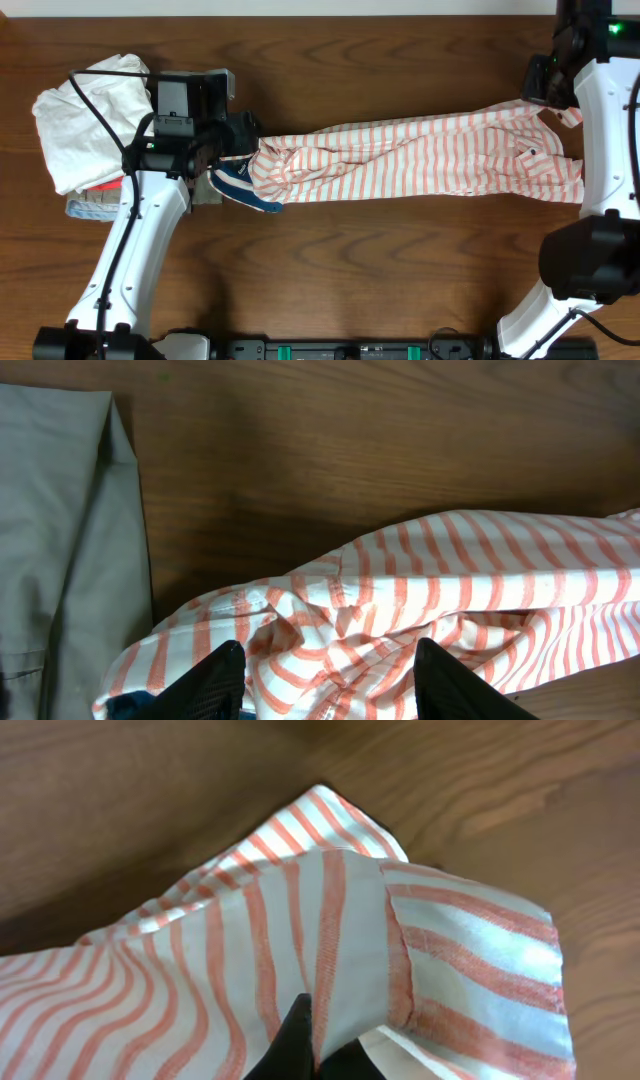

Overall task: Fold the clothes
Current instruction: 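Pull the sleeve down and rightward with the right gripper, stretching the shirt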

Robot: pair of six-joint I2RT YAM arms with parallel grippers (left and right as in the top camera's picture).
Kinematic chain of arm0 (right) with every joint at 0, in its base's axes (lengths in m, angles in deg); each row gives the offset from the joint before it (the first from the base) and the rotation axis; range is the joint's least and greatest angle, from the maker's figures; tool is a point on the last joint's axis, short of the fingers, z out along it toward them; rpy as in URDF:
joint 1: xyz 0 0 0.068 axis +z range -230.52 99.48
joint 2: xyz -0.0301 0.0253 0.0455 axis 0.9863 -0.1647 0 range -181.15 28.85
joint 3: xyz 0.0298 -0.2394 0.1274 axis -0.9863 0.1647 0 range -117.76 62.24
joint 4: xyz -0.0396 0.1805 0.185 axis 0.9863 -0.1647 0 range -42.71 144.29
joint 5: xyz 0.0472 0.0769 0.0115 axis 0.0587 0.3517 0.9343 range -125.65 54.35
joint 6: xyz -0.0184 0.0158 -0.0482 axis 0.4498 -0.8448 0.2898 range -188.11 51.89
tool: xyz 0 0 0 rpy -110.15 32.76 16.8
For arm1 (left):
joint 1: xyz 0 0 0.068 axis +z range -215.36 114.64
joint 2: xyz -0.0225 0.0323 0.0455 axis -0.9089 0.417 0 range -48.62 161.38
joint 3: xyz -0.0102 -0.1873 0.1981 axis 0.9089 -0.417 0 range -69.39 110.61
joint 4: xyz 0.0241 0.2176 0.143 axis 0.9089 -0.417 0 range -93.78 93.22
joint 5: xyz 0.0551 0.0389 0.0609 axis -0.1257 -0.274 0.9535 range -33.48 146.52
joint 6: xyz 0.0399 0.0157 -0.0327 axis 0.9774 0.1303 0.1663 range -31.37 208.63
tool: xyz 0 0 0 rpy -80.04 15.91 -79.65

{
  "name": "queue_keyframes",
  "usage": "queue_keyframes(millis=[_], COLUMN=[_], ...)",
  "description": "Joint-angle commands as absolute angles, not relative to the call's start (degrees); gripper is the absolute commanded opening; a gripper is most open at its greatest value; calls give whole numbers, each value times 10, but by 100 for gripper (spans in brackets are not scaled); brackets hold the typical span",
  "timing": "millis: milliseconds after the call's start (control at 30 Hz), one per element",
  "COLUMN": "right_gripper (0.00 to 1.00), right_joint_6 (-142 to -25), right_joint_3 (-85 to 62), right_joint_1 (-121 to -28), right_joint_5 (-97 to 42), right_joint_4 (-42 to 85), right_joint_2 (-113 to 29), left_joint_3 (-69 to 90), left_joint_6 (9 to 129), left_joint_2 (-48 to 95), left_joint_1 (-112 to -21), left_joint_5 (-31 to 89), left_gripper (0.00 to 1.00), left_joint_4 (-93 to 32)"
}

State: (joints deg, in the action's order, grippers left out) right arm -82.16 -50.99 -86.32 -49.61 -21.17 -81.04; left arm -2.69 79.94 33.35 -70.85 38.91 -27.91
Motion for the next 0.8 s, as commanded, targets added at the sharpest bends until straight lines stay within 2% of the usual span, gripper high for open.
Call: queue_keyframes(millis=[0,400,767], right_gripper=[1,2,8], right_joint_6=[-822,-822,-807], right_joint_3=[-486,-352,-258], right_joint_1=[-866,-883,-909], right_joint_5=[-533,-582,-582], right_joint_4=[-215,-146,-99], right_joint_2=[-807,-807,-807], left_joint_3=[-20,-20,-20], left_joint_6=[811,811,811], left_joint_2=[334,334,334], left_joint_1=[-708,-708,-708], left_joint_5=[392,392,392], left_gripper=[55,55,55], left_joint_4=[-281,-280,-280])
